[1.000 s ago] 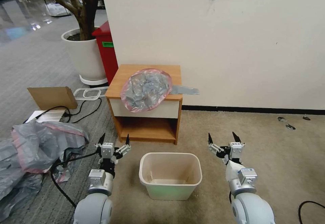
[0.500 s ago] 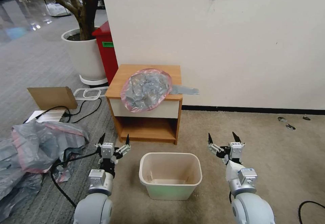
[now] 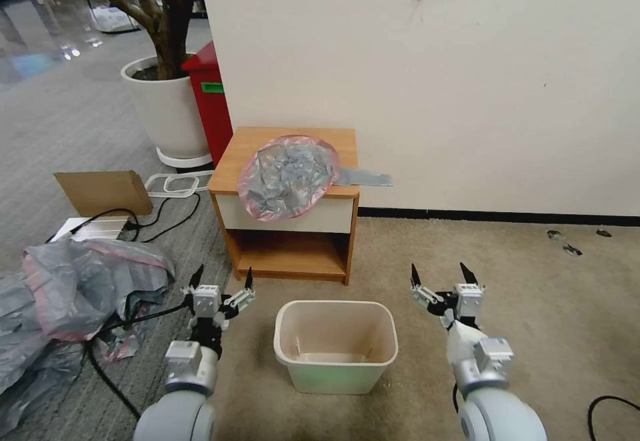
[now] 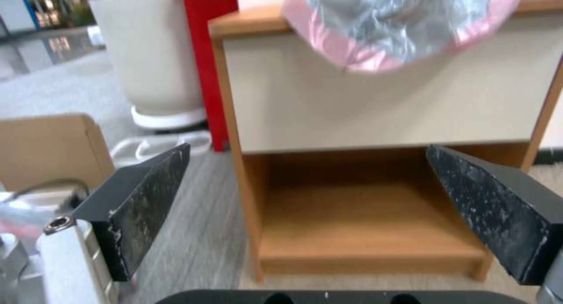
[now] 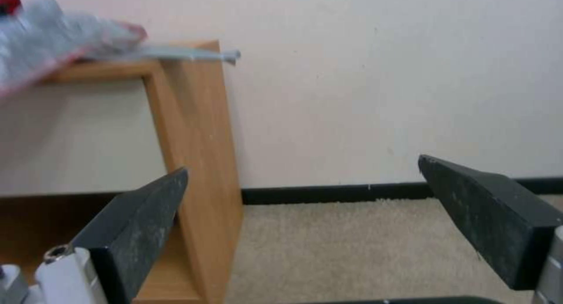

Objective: Pick up the garbage bag from the table and place it over the trash can.

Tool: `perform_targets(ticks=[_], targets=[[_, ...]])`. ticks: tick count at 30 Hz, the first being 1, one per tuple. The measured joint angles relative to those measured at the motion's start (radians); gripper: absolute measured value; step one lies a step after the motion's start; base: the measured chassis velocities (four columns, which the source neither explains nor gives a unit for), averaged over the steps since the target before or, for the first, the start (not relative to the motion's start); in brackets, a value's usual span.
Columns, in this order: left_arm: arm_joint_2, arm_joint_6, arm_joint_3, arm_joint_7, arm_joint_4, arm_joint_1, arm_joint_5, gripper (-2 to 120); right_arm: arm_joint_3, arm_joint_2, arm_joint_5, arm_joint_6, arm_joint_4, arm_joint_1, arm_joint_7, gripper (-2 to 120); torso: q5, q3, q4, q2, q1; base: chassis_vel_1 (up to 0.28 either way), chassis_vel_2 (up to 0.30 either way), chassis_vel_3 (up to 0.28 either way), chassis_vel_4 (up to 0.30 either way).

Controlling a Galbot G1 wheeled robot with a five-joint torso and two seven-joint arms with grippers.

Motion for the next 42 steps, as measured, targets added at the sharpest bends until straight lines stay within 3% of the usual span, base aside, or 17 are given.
perform_targets(ticks=[4,9,12,15,21,25,28,29,30,32,34,35,38,42], targets=[[0.008,0.034,-0.003,0.000,-0.099,0.073,-0.013,100,-0.015,0.023,0.043,-0.026,0.142,-0.115,0.033,100,-0.0002,0.000,0.0000,0.000,0.000,0.000,0.000,0.000,0.000],[0.017,0.068,-0.009,-0.004,-0.196,0.146,-0.027,100,-0.035,0.022,0.064,-0.030,0.174,-0.149,0.042,100,0.0002,0.000,0.0001,0.000,0.000,0.000,0.000,0.000,0.000],[0.026,0.104,-0.013,-0.008,-0.293,0.220,-0.041,100,-0.034,0.017,0.065,-0.030,0.159,-0.135,0.042,100,0.0001,0.000,0.0000,0.000,0.000,0.000,0.000,0.000,0.000],[0.032,0.127,-0.016,-0.012,-0.334,0.268,-0.052,100,-0.027,0.011,0.067,-0.035,0.143,-0.107,0.042,100,0.0004,0.000,0.0000,0.000,0.000,0.000,0.000,0.000,0.000],[0.087,0.168,-0.093,-0.074,-0.341,0.332,-0.134,100,-0.001,-0.013,0.129,-0.079,0.122,-0.034,0.042,100,-0.0004,0.000,0.0002,0.000,0.000,0.000,0.000,0.000,0.000],[0.107,0.168,-0.138,-0.078,-0.341,0.337,-0.162,100,0.002,-0.048,0.258,-0.120,0.088,0.026,0.042,100,0.0001,0.000,0.0000,0.000,0.000,0.000,0.000,0.000,0.000],[0.127,0.164,-0.175,-0.078,-0.338,0.339,-0.192,100,-0.019,-0.070,0.522,-0.151,0.033,0.112,0.042,100,0.0002,0.000,0.0000,0.000,0.000,0.000,0.000,0.000,0.000],[0.127,0.164,-0.175,-0.078,-0.338,0.339,-0.192,100,-0.019,-0.070,0.522,-0.151,0.033,0.112,0.042,100,0.0002,0.000,0.0000,0.000,0.000,0.000,0.000,0.000,0.000],[0.135,0.162,-0.188,-0.078,-0.337,0.338,-0.208,100,-0.029,-0.075,0.671,-0.166,-0.003,0.175,0.051,100,0.0001,0.000,0.0000,0.000,0.000,0.000,0.000,0.000,0.000],[0.142,0.159,-0.197,-0.077,-0.336,0.336,-0.226,100,-0.043,-0.077,0.793,-0.172,-0.051,0.257,0.067,100,0.0000,0.000,0.0001,0.000,0.000,0.000,0.000,0.000,0.000],[0.143,0.158,-0.199,-0.077,-0.336,0.336,-0.228,100,-0.046,-0.077,0.820,-0.172,-0.064,0.277,0.071,100,0.0000,0.000,0.0001,0.000,0.000,0.000,0.000,0.000,0.000],[0.146,0.150,-0.204,-0.075,-0.335,0.336,-0.234,100,-0.061,-0.071,0.940,-0.168,-0.129,0.369,0.095,100,0.0001,0.000,0.0002,0.000,0.000,0.000,0.000,0.000,0.000],[0.150,0.136,-0.205,-0.073,-0.334,0.344,-0.241,100,-0.070,-0.050,1.100,-0.150,-0.243,0.499,0.137,100,-0.0003,0.000,0.0003,0.000,0.000,0.000,0.000,0.000,0.000],[0.154,0.132,-0.212,-0.070,-0.333,0.345,-0.249,100,-0.067,-0.015,1.237,-0.138,-0.363,0.620,0.180,100,-0.0004,0.000,0.0002,0.000,0.000,0.000,0.000,0.000,0.000]])
